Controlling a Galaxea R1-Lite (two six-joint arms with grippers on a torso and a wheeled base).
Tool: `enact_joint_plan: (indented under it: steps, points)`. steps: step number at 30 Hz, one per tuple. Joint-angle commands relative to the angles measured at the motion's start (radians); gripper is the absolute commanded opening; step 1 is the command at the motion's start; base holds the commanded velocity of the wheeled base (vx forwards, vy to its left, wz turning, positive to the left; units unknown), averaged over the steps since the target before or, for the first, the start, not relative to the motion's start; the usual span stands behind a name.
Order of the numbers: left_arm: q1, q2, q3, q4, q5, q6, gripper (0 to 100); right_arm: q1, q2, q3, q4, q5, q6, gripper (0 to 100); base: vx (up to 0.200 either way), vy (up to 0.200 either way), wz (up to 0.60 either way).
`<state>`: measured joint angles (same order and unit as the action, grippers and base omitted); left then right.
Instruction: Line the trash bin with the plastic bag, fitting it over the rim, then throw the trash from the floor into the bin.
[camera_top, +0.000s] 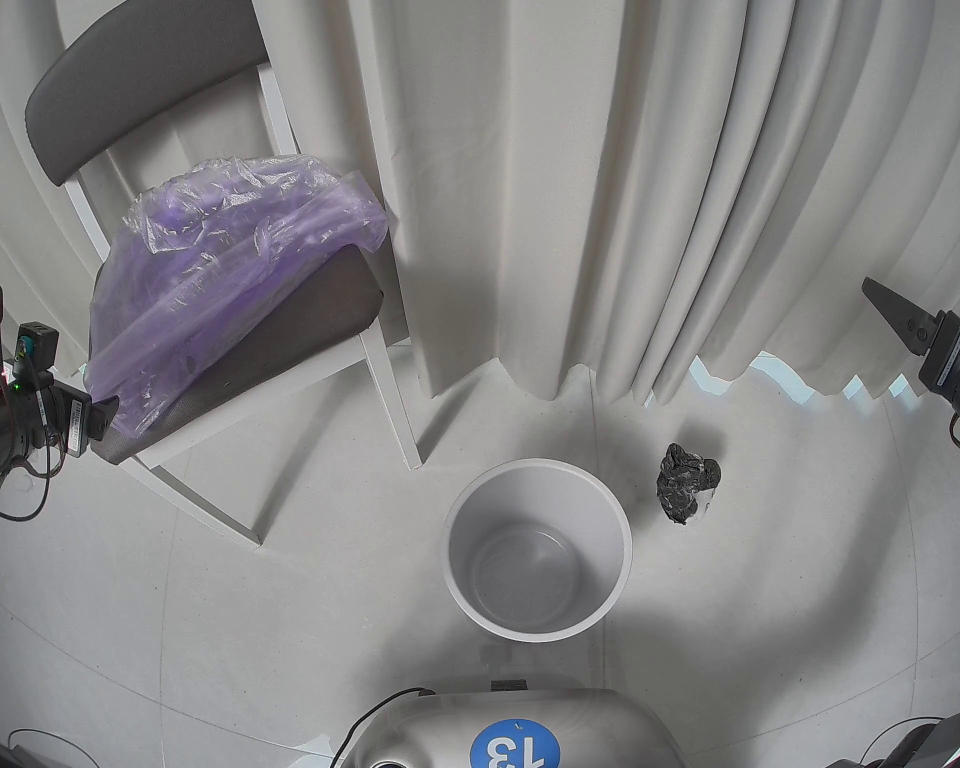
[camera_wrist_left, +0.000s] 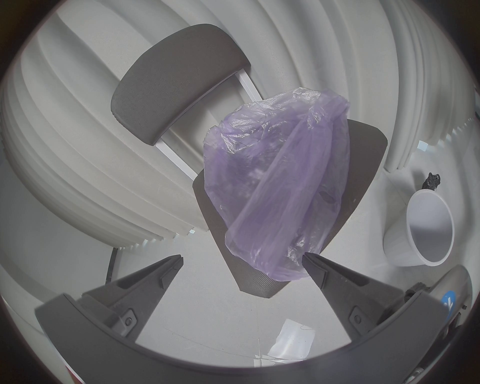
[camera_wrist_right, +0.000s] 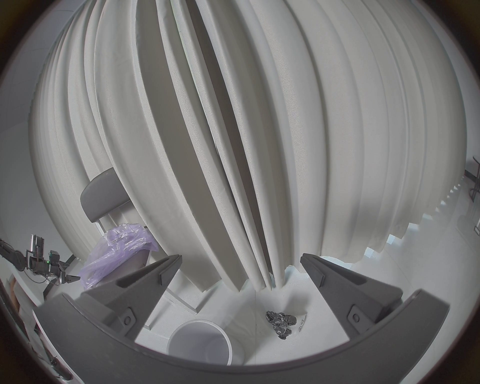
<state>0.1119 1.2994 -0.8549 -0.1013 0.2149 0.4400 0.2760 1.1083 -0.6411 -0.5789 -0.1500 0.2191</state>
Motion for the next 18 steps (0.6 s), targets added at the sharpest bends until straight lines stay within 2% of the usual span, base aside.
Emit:
enact_joint_plan:
  steps: [1, 6, 11, 18]
  points:
    - [-0.003, 0.008, -0.003, 0.000, 0.011, 0.011, 100, 0.002, 0.001, 0.001, 0.001, 0.000, 0.000, 100, 0.000, 0.000, 0.00]
    - [-0.015, 0.015, 0.017, -0.002, 0.084, 0.089, 100, 0.003, 0.008, 0.004, 0.001, 0.000, 0.002, 100, 0.000, 0.000, 0.00]
    - [-0.049, 0.026, 0.023, -0.002, 0.093, 0.092, 100, 0.003, 0.021, 0.004, -0.001, 0.000, 0.003, 100, 0.000, 0.000, 0.00]
    - [-0.047, 0.074, 0.007, -0.044, 0.133, 0.094, 100, 0.005, 0.038, 0.003, -0.001, 0.000, 0.023, 100, 0.000, 0.000, 0.00]
